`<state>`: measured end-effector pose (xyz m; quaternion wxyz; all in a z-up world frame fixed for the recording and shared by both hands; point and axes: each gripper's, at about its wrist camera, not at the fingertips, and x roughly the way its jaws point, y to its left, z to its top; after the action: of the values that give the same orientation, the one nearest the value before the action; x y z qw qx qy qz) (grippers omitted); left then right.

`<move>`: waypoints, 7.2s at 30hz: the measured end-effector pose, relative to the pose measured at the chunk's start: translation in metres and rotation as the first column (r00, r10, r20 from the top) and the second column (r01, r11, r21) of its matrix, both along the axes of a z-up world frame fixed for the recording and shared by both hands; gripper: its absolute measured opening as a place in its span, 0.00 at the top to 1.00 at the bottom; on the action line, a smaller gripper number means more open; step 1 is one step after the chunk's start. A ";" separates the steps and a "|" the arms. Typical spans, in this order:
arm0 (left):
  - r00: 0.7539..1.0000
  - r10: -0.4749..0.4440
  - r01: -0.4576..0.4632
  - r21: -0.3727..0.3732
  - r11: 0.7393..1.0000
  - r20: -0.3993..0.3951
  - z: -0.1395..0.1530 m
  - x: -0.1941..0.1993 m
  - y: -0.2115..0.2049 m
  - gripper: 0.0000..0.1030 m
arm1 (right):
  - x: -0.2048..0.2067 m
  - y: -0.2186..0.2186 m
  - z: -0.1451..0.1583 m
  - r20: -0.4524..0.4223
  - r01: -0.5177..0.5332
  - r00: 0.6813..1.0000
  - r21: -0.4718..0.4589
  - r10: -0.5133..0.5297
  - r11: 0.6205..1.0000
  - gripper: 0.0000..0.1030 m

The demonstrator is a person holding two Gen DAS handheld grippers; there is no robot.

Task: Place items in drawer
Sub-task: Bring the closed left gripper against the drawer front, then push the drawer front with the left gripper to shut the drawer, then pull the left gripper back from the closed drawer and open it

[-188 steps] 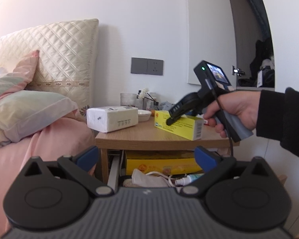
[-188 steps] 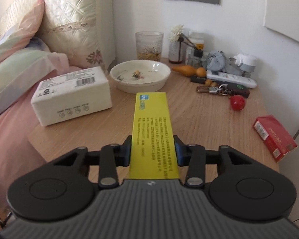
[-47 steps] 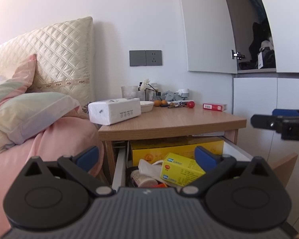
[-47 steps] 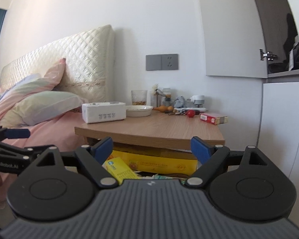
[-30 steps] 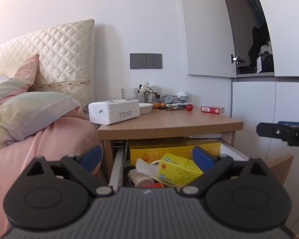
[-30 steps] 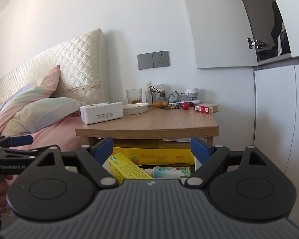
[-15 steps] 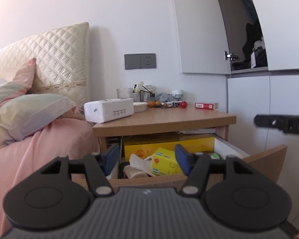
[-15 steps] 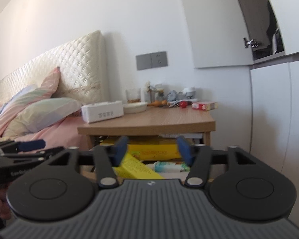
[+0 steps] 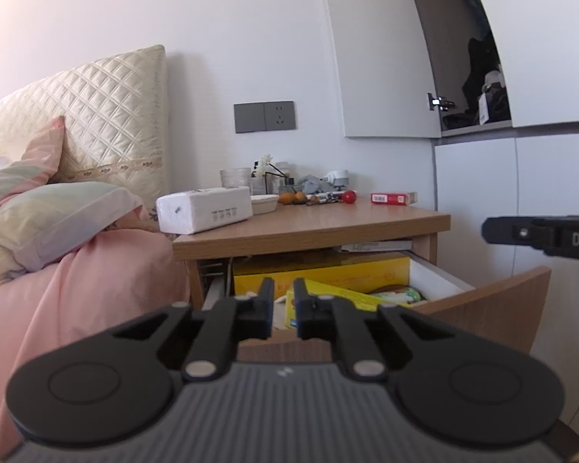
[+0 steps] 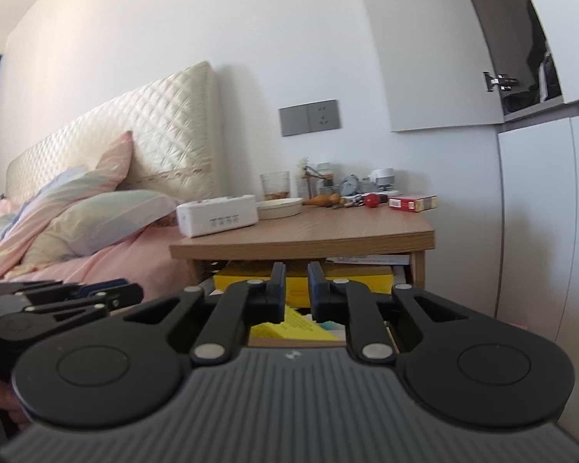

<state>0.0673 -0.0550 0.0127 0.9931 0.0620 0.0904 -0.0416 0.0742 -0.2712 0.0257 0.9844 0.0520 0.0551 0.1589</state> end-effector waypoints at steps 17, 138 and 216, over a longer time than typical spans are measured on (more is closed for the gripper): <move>0.997 -0.024 0.022 -0.018 1.000 -0.074 -0.017 -0.003 -0.013 0.99 | 0.003 0.010 -0.019 -0.080 0.022 0.996 -0.055 -0.026 0.998 0.86; 0.993 0.014 -0.017 -0.027 0.999 -0.116 -0.037 0.168 -0.011 0.97 | 0.155 0.017 -0.046 -0.102 0.101 0.989 -0.058 -0.107 0.993 0.89; 0.995 0.062 -0.066 -0.050 0.997 -0.078 0.010 0.100 0.019 0.12 | 0.113 0.004 -0.014 -0.136 0.090 0.986 -0.031 -0.093 0.995 0.85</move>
<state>0.1676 -0.0360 0.0232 0.9911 0.0312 0.1290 -0.0143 0.1867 -0.2675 0.0118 0.9851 0.0530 0.1222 0.1089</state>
